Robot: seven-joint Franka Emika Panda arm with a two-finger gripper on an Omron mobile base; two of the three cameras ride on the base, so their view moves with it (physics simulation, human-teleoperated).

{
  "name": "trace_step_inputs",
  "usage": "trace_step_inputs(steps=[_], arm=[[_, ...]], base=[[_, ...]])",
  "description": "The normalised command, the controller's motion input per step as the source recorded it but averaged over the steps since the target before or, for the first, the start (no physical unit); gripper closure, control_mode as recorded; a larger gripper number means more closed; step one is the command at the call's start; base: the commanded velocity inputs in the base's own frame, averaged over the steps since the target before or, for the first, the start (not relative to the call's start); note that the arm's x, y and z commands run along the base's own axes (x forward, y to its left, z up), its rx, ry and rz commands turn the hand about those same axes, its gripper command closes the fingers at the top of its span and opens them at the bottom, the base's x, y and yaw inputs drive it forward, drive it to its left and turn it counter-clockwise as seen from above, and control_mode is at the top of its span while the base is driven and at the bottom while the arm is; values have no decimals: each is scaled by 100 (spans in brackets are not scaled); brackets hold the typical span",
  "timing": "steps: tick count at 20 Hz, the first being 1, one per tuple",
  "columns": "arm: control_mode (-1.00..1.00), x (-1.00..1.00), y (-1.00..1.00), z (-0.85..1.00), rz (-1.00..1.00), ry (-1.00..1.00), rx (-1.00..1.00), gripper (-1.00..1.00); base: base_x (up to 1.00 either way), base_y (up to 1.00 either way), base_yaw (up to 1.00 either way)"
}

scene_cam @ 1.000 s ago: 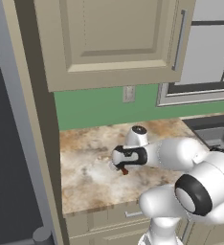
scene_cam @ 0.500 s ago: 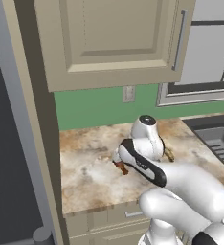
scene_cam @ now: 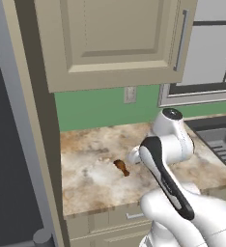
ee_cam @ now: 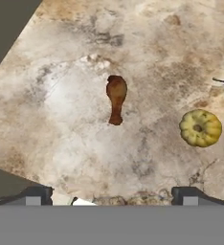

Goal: Open the fridge, remove the banana, squash, and chicken drumstick, and place them on any counter.

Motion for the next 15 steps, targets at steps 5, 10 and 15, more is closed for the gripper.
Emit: trace_step_inputs(steps=[5,10,15], arm=[[-100,-82,-56,92,-3,13,-3,-100],[-100,-72,-54,100,-10,9,-1,-100],[-100,-54,-44,99,-18,8,0,-100]], base=[[0,0,0],[0,0,0],[0,0,0]])
